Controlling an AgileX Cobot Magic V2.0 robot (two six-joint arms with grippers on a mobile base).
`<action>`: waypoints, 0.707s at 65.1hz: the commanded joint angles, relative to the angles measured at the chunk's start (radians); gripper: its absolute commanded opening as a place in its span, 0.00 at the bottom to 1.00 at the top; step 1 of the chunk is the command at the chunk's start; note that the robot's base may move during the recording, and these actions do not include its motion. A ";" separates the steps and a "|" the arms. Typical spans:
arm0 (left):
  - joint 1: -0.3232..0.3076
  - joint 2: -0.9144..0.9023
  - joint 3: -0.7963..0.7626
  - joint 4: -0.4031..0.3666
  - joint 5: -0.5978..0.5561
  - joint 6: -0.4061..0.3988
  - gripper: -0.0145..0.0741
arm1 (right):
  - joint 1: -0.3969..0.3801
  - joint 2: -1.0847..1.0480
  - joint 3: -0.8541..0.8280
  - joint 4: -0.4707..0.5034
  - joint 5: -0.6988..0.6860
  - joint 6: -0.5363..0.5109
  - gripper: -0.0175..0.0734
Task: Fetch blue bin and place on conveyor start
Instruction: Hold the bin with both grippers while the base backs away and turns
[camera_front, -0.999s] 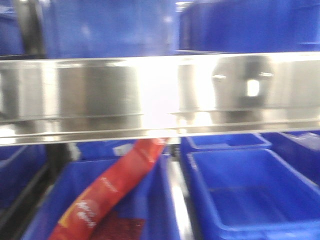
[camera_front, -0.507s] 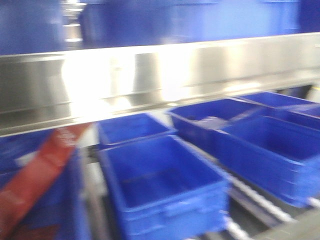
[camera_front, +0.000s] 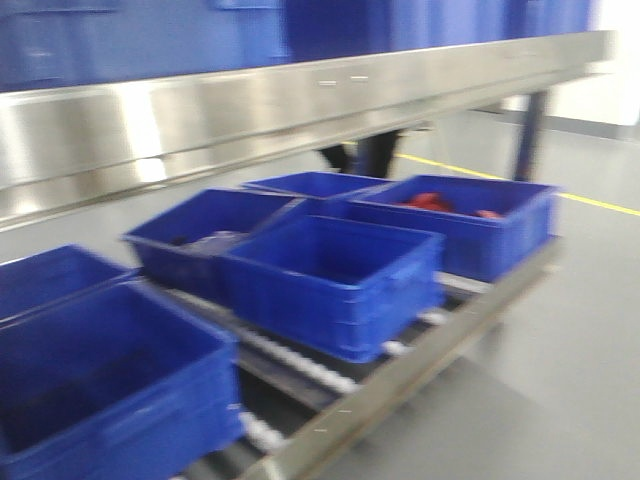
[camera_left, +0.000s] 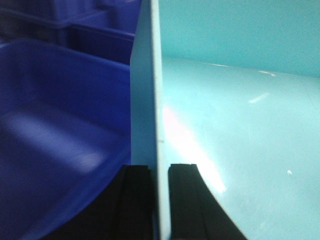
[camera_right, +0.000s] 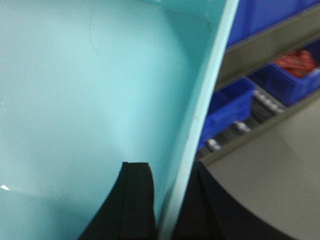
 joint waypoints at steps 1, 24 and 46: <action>0.005 -0.013 -0.007 0.020 -0.080 -0.007 0.04 | -0.011 -0.013 -0.012 -0.042 0.003 -0.035 0.02; 0.005 -0.013 -0.007 0.020 -0.080 -0.007 0.04 | -0.011 -0.013 -0.012 -0.042 0.003 -0.035 0.02; 0.005 -0.013 -0.007 0.020 -0.080 -0.007 0.04 | -0.011 -0.013 -0.012 -0.042 0.003 -0.035 0.02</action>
